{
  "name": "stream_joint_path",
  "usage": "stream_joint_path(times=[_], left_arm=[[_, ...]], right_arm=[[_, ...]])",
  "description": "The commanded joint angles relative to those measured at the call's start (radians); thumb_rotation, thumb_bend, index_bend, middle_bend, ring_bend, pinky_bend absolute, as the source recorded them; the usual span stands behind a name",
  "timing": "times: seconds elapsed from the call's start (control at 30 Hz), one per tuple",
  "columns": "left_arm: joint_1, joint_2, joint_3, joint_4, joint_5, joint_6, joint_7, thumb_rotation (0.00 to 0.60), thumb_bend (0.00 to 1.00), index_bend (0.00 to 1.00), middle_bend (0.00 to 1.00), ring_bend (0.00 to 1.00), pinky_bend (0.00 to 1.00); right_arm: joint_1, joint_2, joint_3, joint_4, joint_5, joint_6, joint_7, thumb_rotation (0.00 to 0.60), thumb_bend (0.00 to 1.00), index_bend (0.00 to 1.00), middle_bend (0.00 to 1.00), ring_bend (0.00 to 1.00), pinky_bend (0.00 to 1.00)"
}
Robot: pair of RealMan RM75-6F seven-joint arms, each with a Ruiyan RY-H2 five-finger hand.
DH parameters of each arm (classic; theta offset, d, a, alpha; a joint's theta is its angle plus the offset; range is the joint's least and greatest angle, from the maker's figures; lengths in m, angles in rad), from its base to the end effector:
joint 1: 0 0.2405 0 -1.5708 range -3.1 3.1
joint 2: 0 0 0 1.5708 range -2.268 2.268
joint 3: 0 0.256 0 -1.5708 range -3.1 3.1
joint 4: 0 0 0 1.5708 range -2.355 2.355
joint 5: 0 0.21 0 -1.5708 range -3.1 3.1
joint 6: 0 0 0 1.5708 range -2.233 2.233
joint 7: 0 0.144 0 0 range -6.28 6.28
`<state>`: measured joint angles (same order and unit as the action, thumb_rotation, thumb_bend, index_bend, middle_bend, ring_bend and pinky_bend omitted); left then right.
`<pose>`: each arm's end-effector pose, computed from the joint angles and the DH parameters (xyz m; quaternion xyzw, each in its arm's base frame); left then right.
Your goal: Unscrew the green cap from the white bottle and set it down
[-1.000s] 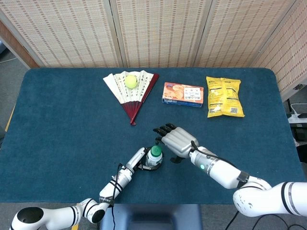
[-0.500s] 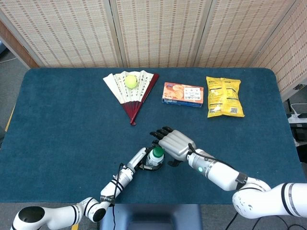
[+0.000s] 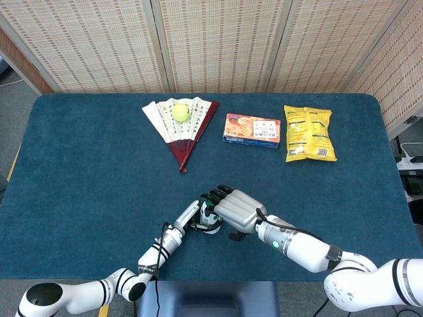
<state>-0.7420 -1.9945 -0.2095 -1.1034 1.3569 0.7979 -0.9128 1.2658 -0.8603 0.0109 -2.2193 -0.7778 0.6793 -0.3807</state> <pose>-0.1021 0.3027 -0.1496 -0.4570 -0.7515 -0.4732 0.0494 -0.0198 -0.2851 0.0906 0.8779 -0.3190 0.2524 0.2525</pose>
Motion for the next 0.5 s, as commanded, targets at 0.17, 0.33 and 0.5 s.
stream_joint_path(times=[0.17, 0.33, 0.5], left_arm=[[0.011, 0.008, 0.017, -0.018, 0.025, 0.034, 0.024, 0.600, 0.89, 0.70, 0.77, 0.40, 0.25], [0.013, 0.001, 0.025, -0.020, 0.026, 0.041, 0.049, 0.600, 0.90, 0.71, 0.77, 0.40, 0.25], [0.011, -0.009, 0.019, -0.017, 0.015, 0.036, 0.055, 0.600, 0.91, 0.71, 0.77, 0.41, 0.26]], right_arm=[[-0.050, -0.009, 0.005, 0.036, -0.008, 0.120, -0.039, 0.600, 0.18, 0.25, 0.00, 0.00, 0.00], [-0.047, -0.021, -0.011, 0.056, 0.040, 0.125, -0.085, 0.600, 0.18, 0.25, 0.00, 0.00, 0.00], [-0.041, -0.036, -0.022, 0.051, 0.065, 0.116, -0.117, 0.600, 0.18, 0.25, 0.00, 0.00, 0.00]])
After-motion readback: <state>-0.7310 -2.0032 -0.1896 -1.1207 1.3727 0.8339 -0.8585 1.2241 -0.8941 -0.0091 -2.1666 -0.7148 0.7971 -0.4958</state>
